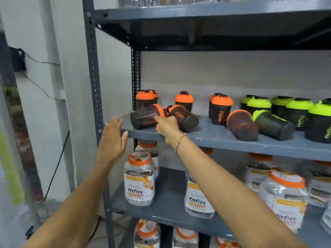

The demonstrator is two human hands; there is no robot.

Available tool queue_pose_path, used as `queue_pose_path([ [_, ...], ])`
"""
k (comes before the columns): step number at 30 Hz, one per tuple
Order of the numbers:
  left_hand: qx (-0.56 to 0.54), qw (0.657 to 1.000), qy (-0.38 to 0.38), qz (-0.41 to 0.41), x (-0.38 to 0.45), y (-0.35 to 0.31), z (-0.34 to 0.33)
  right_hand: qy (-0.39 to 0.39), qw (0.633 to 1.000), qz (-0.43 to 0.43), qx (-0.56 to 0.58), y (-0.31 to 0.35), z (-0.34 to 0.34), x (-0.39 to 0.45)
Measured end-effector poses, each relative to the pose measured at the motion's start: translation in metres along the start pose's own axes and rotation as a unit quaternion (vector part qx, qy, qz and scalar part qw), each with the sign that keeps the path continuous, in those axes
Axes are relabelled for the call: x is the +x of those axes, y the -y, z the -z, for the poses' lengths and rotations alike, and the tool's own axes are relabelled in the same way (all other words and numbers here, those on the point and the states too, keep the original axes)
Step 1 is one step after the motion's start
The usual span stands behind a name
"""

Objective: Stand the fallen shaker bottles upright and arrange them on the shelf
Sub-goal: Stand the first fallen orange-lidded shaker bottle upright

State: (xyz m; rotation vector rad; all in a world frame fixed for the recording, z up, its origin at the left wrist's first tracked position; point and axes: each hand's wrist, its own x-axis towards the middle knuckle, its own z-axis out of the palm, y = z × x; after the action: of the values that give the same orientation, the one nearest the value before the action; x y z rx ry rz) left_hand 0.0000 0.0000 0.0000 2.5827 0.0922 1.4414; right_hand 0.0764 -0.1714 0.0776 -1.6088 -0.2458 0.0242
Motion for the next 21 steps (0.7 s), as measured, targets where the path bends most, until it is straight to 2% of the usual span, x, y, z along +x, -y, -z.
queue_pose_path([
  [3,0.002,1.0,0.015,-0.006,0.005,0.015,-0.008,-0.016,0.999,-0.01,-0.033,0.01,-0.008,-0.002],
  [7,0.002,0.999,0.029,-0.02,0.008,0.02,-0.026,0.021,0.995,-0.043,-0.087,0.022,-0.011,0.01],
  [11,0.017,0.999,0.033,-0.021,0.015,0.029,-0.041,0.012,0.984,-0.056,-0.171,0.032,-0.024,0.021],
  [16,0.006,0.999,-0.006,-0.031,0.017,0.036,-0.054,0.006,0.955,-0.047,-0.292,0.039,-0.042,0.032],
  [21,-0.018,0.998,-0.051,-0.034,0.017,0.038,-0.063,-0.013,0.957,-0.016,-0.29,0.044,-0.05,0.043],
])
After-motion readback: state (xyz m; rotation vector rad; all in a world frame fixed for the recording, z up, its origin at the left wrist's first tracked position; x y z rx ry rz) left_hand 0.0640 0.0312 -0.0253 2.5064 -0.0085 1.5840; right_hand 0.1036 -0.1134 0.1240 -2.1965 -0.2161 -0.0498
